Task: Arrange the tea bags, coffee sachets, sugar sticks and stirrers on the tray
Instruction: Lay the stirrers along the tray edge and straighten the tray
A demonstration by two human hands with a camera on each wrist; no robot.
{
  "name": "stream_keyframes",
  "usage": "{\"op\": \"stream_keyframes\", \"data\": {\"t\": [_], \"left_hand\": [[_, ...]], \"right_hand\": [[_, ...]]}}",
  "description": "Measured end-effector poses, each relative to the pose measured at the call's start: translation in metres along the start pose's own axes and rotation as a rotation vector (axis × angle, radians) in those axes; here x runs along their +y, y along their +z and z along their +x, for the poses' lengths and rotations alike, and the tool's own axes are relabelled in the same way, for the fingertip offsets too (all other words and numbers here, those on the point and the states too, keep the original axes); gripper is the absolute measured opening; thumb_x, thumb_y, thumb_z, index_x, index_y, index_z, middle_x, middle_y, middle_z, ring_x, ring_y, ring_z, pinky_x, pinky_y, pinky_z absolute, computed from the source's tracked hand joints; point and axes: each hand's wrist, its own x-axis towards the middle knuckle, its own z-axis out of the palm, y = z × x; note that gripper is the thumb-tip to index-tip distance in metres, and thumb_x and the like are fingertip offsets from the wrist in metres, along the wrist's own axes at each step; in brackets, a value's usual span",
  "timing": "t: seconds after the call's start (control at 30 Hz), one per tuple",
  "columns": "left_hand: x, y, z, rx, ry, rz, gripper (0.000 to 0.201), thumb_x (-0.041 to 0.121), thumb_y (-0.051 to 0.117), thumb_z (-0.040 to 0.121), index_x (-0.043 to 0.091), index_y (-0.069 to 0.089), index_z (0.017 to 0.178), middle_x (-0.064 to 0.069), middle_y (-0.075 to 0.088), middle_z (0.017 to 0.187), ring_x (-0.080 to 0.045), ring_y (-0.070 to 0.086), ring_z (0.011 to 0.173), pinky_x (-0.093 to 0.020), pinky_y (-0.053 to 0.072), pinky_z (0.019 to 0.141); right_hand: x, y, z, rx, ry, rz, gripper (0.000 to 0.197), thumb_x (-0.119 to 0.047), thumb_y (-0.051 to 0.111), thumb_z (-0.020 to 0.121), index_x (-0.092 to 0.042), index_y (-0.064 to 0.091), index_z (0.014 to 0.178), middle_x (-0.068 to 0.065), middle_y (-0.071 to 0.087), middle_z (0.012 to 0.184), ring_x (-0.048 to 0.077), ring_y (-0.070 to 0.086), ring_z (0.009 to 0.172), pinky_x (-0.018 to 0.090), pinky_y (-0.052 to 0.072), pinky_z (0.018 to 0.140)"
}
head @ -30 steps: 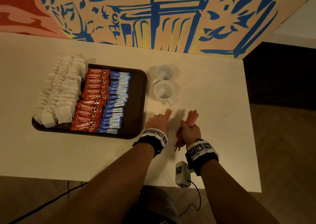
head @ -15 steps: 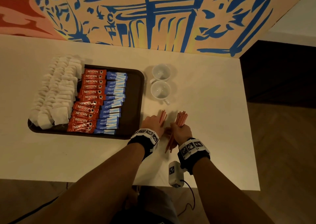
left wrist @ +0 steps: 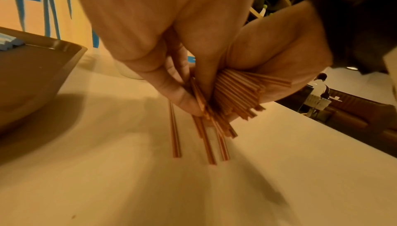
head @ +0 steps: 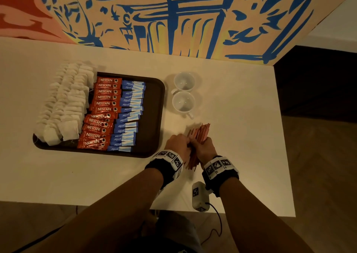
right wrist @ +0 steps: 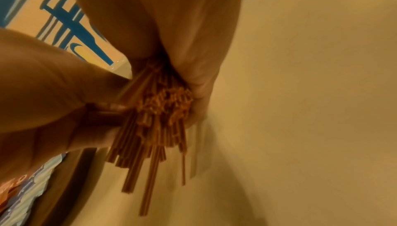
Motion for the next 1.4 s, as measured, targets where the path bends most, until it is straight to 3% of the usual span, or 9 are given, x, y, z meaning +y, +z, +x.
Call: {"op": "stream_keyframes", "data": {"t": [0.07,0.2,0.4,0.5,0.63,0.77,0.9,1.07,1.4], "left_hand": [[-0.002,-0.001,-0.001,-0.021,0.038,-0.003,0.015,0.023,0.06,0.095,0.018,0.074,0.097,-0.007,0.068,0.098,-0.026,0.066,0.091,-0.039,0.058,0.084],[-0.007,0.0,-0.004,-0.093,0.08,-0.122,0.02,0.019,0.056,0.097,0.015,0.074,0.106,-0.009,0.069,0.103,-0.025,0.068,0.095,-0.036,0.056,0.089],[-0.009,-0.001,-0.007,-0.118,0.149,-0.176,0.022,0.013,0.055,0.097,0.013,0.076,0.093,-0.003,0.071,0.087,-0.019,0.067,0.082,-0.023,0.048,0.07],[-0.012,-0.003,-0.005,-0.035,0.146,-0.191,0.018,0.014,0.062,0.094,0.019,0.079,0.096,0.006,0.074,0.089,-0.009,0.067,0.081,-0.023,0.053,0.076],[-0.017,-0.004,0.005,0.118,-0.005,-0.121,0.012,0.031,0.065,0.091,0.024,0.073,0.098,0.003,0.07,0.101,-0.016,0.065,0.096,-0.032,0.055,0.087],[-0.009,-0.001,0.009,0.029,-0.008,0.23,0.029,0.041,0.061,0.094,0.015,0.063,0.107,-0.008,0.064,0.111,-0.027,0.06,0.103,-0.038,0.049,0.088],[0.004,0.0,0.009,0.026,0.014,0.351,0.023,0.019,0.049,0.101,0.007,0.059,0.118,-0.016,0.059,0.123,-0.034,0.056,0.115,-0.041,0.045,0.094],[0.008,-0.004,0.004,-0.046,0.018,0.366,0.024,0.021,0.062,0.095,0.008,0.061,0.115,-0.015,0.063,0.12,-0.034,0.06,0.113,-0.039,0.049,0.09],[-0.048,-0.075,-0.018,0.035,-0.153,-0.319,0.01,0.026,0.073,0.086,0.017,0.069,0.086,0.0,0.073,0.077,-0.018,0.072,0.072,-0.034,0.061,0.071]], "right_hand": [[-0.009,0.0,-0.008,-0.014,0.018,0.064,0.09,-0.074,0.082,0.058,-0.004,0.065,0.112,0.017,0.075,0.096,0.035,0.074,0.087,0.055,0.062,0.077],[-0.046,-0.008,-0.042,-0.071,0.109,0.183,0.026,-0.025,0.069,0.096,0.001,0.071,0.1,0.018,0.074,0.085,0.033,0.071,0.078,0.042,0.06,0.073],[-0.047,-0.012,-0.038,-0.006,0.134,0.149,0.03,-0.028,0.068,0.094,0.002,0.071,0.096,0.021,0.072,0.082,0.036,0.071,0.075,0.044,0.058,0.07],[-0.046,-0.01,-0.038,0.05,0.107,0.157,0.026,-0.029,0.068,0.092,-0.004,0.071,0.088,0.018,0.072,0.079,0.041,0.072,0.081,0.057,0.06,0.08],[-0.047,-0.02,-0.041,0.132,0.124,0.29,0.016,-0.016,0.063,0.098,-0.004,0.066,0.088,0.009,0.07,0.067,0.029,0.067,0.065,0.049,0.061,0.076],[-0.044,-0.028,-0.048,0.121,0.149,0.352,0.018,-0.016,0.065,0.097,-0.001,0.067,0.088,0.017,0.069,0.075,0.03,0.066,0.064,0.04,0.057,0.064],[-0.044,-0.034,-0.056,0.059,0.166,0.352,0.021,-0.017,0.068,0.095,0.003,0.067,0.087,0.018,0.067,0.071,0.028,0.065,0.056,0.03,0.052,0.048],[-0.047,-0.035,-0.069,-0.032,0.145,0.372,0.018,-0.014,0.068,0.096,0.004,0.067,0.093,0.018,0.068,0.072,0.029,0.067,0.062,0.04,0.062,0.064],[-0.091,0.015,-0.1,-0.227,0.052,0.237,0.012,-0.009,0.066,0.096,-0.001,0.062,0.104,0.014,0.064,0.078,0.027,0.063,0.068,0.046,0.059,0.073]]}}
